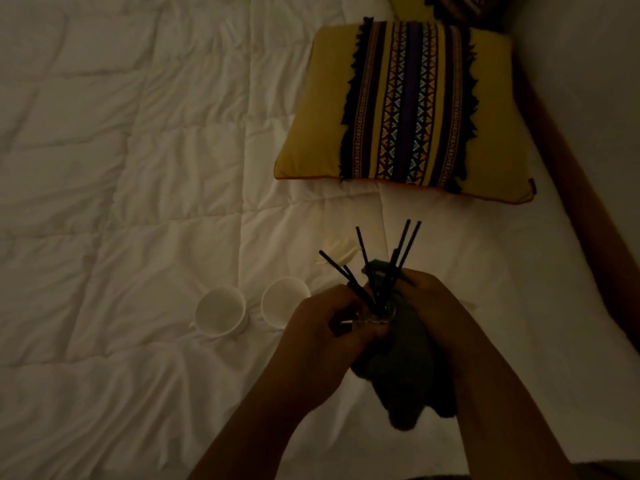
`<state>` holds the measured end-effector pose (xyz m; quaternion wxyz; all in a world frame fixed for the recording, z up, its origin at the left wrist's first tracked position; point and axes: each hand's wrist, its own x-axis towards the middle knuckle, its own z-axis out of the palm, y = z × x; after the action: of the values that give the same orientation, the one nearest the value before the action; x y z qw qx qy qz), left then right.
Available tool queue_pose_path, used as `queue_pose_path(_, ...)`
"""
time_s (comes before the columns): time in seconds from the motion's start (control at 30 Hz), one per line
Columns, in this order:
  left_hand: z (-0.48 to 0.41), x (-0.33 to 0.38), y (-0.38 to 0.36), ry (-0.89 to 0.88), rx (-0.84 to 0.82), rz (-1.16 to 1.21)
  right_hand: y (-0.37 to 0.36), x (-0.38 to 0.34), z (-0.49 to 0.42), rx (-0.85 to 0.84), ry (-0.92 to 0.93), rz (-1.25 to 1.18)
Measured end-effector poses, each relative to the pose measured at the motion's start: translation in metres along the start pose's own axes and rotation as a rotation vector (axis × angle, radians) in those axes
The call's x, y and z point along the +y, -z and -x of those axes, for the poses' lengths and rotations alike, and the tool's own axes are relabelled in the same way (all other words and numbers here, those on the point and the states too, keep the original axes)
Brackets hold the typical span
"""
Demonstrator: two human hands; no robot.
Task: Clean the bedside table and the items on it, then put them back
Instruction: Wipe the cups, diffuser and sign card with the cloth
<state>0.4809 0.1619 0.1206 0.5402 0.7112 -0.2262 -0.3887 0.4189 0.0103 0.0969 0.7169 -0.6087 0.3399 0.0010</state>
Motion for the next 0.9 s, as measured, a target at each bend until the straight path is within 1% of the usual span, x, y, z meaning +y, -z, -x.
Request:
queue_pose_path(0.1,0.004,0.004,0.009,-0.026,-0.059,0.056,-0.007,-0.007,0.002,0.021,-0.033,0.009)
queue_pose_path(0.17,0.003,0.004,0.01,-0.002,-0.019,0.057,-0.013,-0.01,0.004,0.065,0.01,-0.046)
queue_pose_path(0.23,0.001,0.003,0.01,0.031,0.056,0.056,-0.025,-0.014,0.012,0.096,0.047,-0.116)
queue_pose_path(0.27,0.0,0.003,0.01,0.052,0.096,0.054,-0.031,-0.012,0.015,0.143,0.056,-0.123)
queue_pose_path(0.37,-0.001,0.006,0.007,0.154,0.159,0.121,-0.053,-0.003,0.027,0.381,0.087,-0.122)
queue_pose_path(0.43,-0.003,0.012,0.005,0.153,0.199,0.114,-0.066,0.003,0.033,0.523,0.177,-0.095)
queue_pose_path(0.5,-0.006,0.017,0.0,0.094,0.263,0.07,-0.078,0.007,0.039,0.627,0.309,-0.037)
queue_pose_path(0.57,-0.008,0.022,-0.005,0.062,0.33,0.077,-0.087,0.009,0.04,0.694,0.428,0.006)
queue_pose_path(0.63,-0.009,0.026,-0.008,0.05,0.388,0.093,-0.092,0.011,0.038,0.745,0.503,0.02)
queue_pose_path(0.73,-0.01,0.029,-0.008,0.043,0.398,0.073,-0.087,0.006,0.036,0.726,0.536,0.01)
queue_pose_path(0.8,-0.011,0.029,-0.005,0.049,0.352,0.034,-0.078,0.001,0.034,0.679,0.448,-0.036)
queue_pose_path(0.9,-0.01,0.028,-0.002,0.071,0.271,0.02,-0.062,-0.004,0.029,0.534,0.272,-0.165)
